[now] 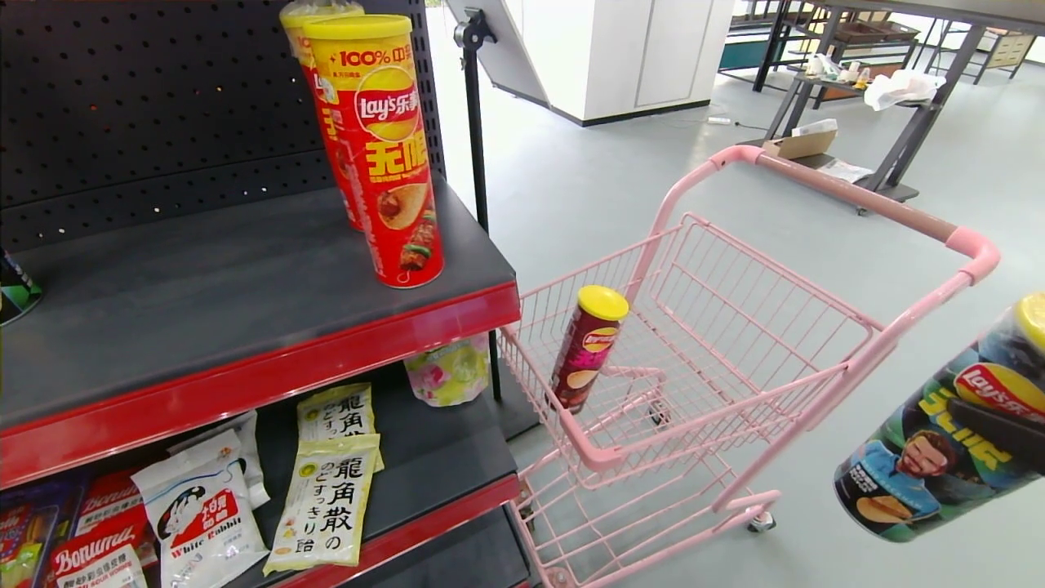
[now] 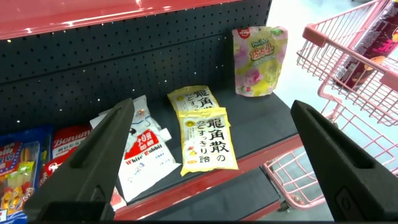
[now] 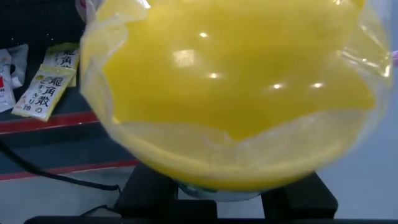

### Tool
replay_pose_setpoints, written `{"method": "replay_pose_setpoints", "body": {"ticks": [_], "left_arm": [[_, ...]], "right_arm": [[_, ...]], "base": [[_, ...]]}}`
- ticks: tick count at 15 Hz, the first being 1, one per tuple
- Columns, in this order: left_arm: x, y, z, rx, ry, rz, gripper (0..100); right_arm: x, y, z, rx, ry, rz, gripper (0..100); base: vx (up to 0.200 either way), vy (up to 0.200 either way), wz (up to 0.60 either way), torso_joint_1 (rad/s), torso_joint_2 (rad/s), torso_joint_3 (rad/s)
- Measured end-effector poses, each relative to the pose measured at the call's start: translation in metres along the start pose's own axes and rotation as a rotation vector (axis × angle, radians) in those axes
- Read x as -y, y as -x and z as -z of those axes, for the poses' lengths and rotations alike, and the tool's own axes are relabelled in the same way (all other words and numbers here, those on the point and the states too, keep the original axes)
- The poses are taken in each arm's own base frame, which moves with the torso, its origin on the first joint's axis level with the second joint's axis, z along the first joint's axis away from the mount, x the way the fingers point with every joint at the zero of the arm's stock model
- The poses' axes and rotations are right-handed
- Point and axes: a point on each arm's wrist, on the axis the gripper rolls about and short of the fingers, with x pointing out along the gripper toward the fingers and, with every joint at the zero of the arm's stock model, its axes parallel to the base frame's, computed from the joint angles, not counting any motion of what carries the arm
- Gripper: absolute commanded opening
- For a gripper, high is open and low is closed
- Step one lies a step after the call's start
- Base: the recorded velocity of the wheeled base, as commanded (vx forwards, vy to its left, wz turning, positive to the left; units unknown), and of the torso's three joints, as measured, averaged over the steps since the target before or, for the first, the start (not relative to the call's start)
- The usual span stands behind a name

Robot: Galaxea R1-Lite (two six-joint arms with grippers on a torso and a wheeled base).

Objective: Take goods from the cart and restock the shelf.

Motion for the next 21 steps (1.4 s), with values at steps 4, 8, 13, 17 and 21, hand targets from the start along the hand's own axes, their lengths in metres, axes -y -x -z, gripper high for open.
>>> {"method": "replay_pose_setpoints", "body": {"ticks": [4, 8, 13, 17, 21], "left_arm": [[0.0, 0.0, 0.0, 0.0, 0.0, 0.0, 100], [0.0, 0.0, 0.0, 0.001, 0.0, 0.0, 100], [0.0, 0.0, 0.0, 0.001, 0.0, 0.0, 100], [0.0, 0.0, 0.0, 0.0, -0.001, 0.0, 100], [0.0, 0.0, 0.0, 0.0, -0.001, 0.0, 100]], "right_arm": [[0.0, 0.002, 0.003, 0.0, 0.002, -0.011, 0], [-0.001, -0.002, 0.003, -0.012, 0.002, -0.015, 0], [-0.001, -0.01, 0.002, -0.038, 0.002, -0.024, 0], [-0.001, -0.015, 0.002, -0.058, 0.003, -0.032, 0], [-0.002, -0.018, 0.003, -0.071, 0.028, -0.04, 0]], "base": [[0.0, 0.0, 0.0, 0.121, -0.38, -0.253], [0.0, 0.0, 0.0, 0.199, -0.57, -0.362], [0.0, 0.0, 0.0, 0.202, -0.52, -0.311], [0.0, 0.0, 0.0, 0.162, -0.39, -0.228], [0.0, 0.0, 0.0, 0.151, -0.36, -0.204]]}}
